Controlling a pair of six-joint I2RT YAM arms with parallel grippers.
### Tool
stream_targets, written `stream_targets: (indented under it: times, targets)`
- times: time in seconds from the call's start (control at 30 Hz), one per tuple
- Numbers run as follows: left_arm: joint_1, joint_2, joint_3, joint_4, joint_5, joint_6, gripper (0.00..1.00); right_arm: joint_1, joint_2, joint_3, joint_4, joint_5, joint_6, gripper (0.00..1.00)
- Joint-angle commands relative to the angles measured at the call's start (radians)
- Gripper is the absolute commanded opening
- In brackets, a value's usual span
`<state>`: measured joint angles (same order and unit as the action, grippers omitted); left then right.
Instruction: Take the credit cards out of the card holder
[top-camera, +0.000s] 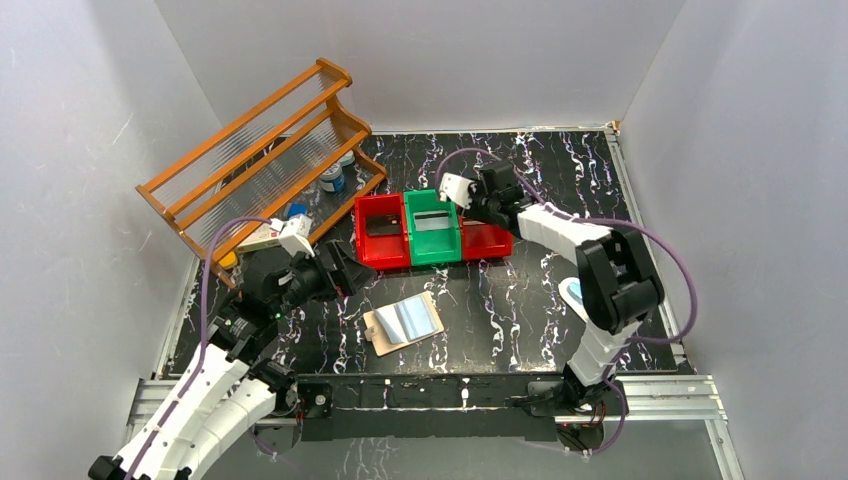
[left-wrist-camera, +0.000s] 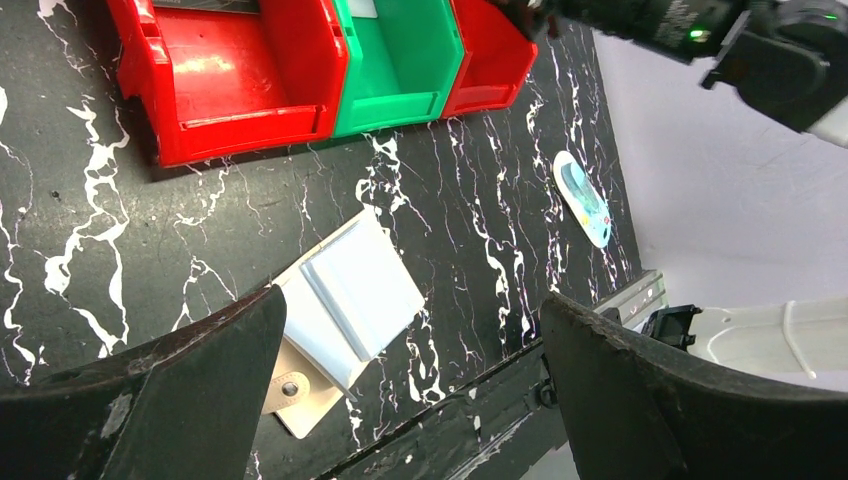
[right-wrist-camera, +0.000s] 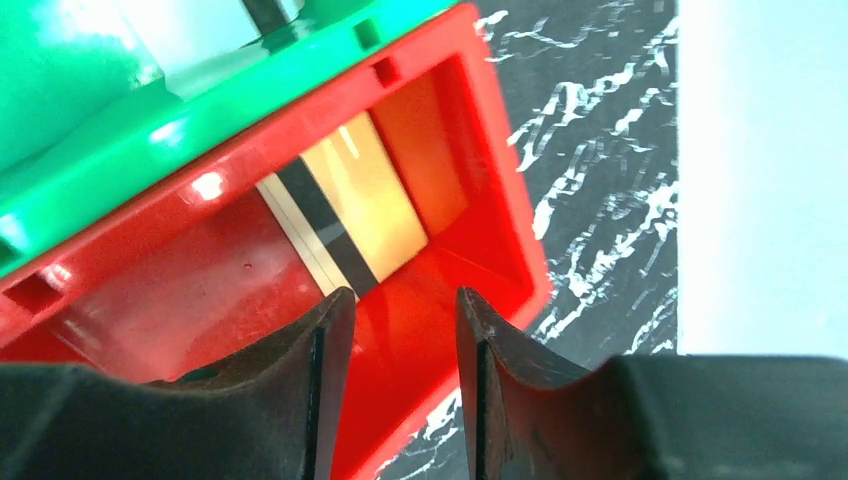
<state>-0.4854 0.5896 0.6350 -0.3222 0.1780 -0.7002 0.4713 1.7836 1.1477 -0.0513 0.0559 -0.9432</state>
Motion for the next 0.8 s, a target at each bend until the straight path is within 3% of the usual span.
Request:
stream_targets:
  times: [0.0, 0.17, 0.23, 0.27, 0.3, 0.5, 0.6, 0.77]
  targets:
    - [0.007, 0.013, 0.014, 0.000, 0.030, -0.006, 0.98, 0.001, -0.170, -0.016, 0.065, -0.043, 0.162, 0.53]
    - [0.007, 0.033, 0.014, 0.008, 0.035, -0.011, 0.98, 0.000, -0.332, -0.071, 0.118, -0.070, 0.558, 0.67]
    - [0.008, 0.040, 0.010, 0.013, 0.037, -0.016, 0.98, 0.001, -0.392, -0.101, 0.116, -0.084, 0.763, 0.82]
    - [0.007, 0.044, 0.010, 0.014, 0.037, -0.017, 0.98, 0.000, -0.409, -0.108, 0.100, -0.085, 0.866, 0.94]
    - [0.007, 0.049, 0.009, 0.011, 0.035, -0.019, 0.98, 0.001, -0.421, -0.112, 0.068, -0.092, 0.954, 0.98]
    - [0.007, 0.100, 0.009, -0.099, -0.042, -0.040, 0.98, 0.003, -0.420, -0.121, -0.089, -0.341, 1.321, 0.98]
    - [0.007, 0.166, 0.011, -0.152, -0.031, -0.050, 0.98, 0.041, -0.432, -0.157, -0.126, -0.342, 1.523, 0.98]
    - [0.007, 0.294, 0.007, -0.186, 0.049, -0.029, 0.97, 0.259, -0.503, -0.261, -0.140, -0.024, 1.739, 0.95]
